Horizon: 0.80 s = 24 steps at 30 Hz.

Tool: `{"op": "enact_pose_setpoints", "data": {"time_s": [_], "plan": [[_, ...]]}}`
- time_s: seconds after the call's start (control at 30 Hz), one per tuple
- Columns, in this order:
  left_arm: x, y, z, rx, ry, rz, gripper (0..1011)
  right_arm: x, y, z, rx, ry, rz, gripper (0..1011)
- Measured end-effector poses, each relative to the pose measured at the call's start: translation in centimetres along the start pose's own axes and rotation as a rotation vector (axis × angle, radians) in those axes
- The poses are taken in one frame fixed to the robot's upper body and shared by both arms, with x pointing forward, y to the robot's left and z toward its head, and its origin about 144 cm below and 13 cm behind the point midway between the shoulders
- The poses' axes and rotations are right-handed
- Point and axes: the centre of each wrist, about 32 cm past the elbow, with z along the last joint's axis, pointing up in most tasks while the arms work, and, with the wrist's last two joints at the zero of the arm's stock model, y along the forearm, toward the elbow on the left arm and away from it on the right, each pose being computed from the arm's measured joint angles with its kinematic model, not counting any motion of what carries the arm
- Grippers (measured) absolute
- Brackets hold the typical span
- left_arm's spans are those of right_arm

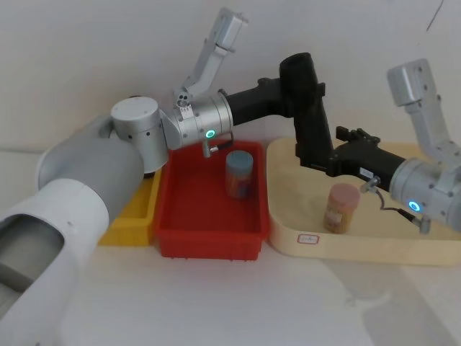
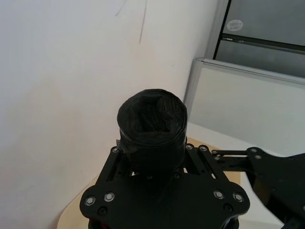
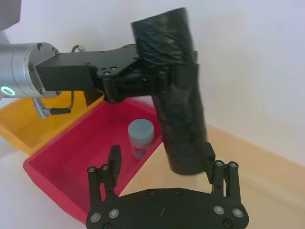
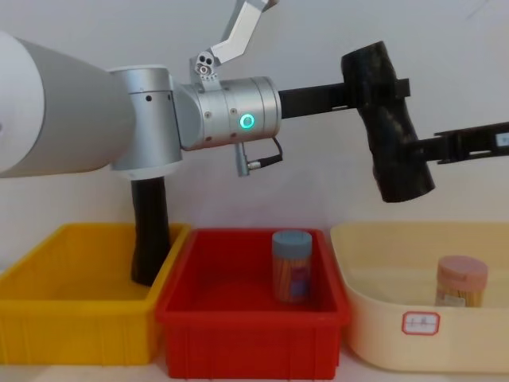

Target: Pick up the garbage bag with the one hand and transfer it to the other hand.

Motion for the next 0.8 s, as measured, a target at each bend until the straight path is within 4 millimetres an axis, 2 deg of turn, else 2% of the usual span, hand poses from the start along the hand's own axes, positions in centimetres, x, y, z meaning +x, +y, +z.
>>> {"op": "enact_pose_setpoints", "data": {"time_s": [0.37, 0.8], "plan": [[-0.3, -0.6, -0.1, 0.009, -0.003, -0.029, 391, -0.2, 1.9, 1.0, -0.038, -0.048, -0.004, 1001], [-0.4, -0.6, -0.4, 0.020, -0.004, -0.039, 391, 0.2, 3.2, 1.3, -0.056, -0.072, -0.055, 1001]]}}
